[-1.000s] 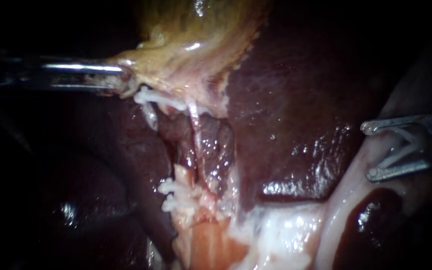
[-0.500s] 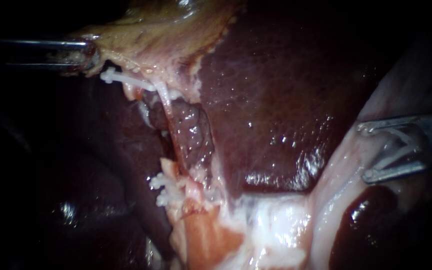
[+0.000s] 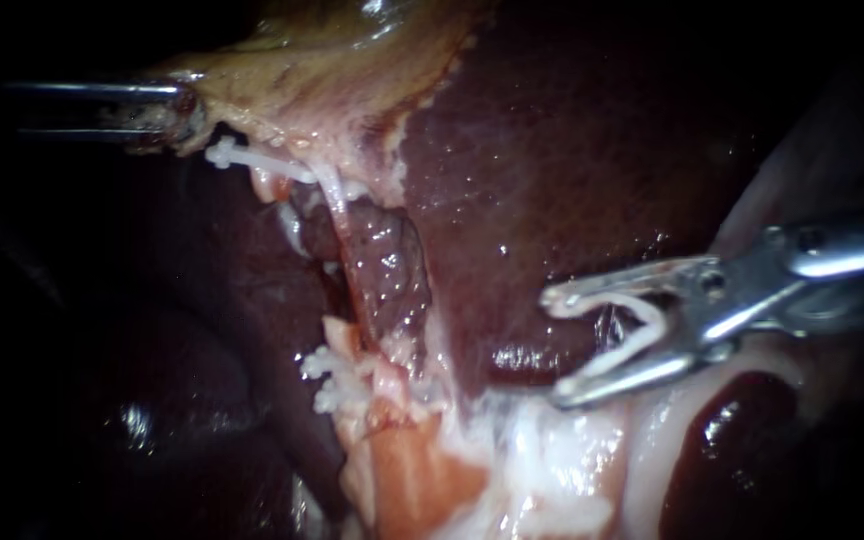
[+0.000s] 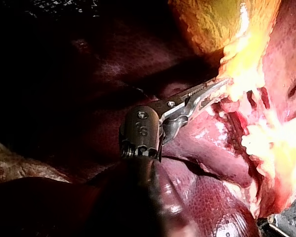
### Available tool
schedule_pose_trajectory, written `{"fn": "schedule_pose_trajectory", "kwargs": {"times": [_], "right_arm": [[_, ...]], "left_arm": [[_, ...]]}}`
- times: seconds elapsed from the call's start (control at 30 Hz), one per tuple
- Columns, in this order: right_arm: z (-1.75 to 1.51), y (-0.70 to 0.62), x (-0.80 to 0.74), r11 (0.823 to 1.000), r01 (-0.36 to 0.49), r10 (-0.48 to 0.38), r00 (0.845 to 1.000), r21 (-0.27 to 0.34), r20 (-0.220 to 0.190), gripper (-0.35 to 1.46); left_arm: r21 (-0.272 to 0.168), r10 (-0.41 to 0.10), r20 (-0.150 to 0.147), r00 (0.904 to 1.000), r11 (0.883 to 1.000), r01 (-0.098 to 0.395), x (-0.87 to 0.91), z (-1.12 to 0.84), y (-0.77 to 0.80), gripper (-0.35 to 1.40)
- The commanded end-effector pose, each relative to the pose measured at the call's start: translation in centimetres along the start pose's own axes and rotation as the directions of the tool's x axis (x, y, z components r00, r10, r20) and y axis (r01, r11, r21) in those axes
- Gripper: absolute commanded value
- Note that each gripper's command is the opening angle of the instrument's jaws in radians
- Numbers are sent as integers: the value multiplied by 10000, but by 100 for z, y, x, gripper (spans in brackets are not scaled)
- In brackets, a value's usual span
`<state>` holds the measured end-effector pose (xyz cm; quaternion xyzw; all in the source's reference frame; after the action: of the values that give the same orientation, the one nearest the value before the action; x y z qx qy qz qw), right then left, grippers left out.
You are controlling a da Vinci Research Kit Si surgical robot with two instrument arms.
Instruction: Clipping first clip right tube
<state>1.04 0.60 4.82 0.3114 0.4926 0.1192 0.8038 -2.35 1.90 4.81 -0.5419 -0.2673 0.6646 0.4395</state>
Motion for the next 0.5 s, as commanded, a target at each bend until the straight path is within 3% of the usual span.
{"fn": "schedule_pose_trajectory", "kwargs": {"times": [0.03, 0.23, 0.5], "right_arm": [[8, 2, 2, 9999, -151, 151, 9999, -44, -82, 46], [58, 15, 9, 9984, -502, 495, 9984, -275, -269, 48], [102, 40, -3, 9940, -975, 958, 9947, -495, -363, 49]], "left_arm": [[11, 0, 0, 10000, 10000, 0, 0, 0, 0, -35], [21, -2, -5, 10000, 10000, 2, 0, 1, 1, -35], [43, -1, -15, 10000, 10000, 1, -1, 3, 3, -35]]}}
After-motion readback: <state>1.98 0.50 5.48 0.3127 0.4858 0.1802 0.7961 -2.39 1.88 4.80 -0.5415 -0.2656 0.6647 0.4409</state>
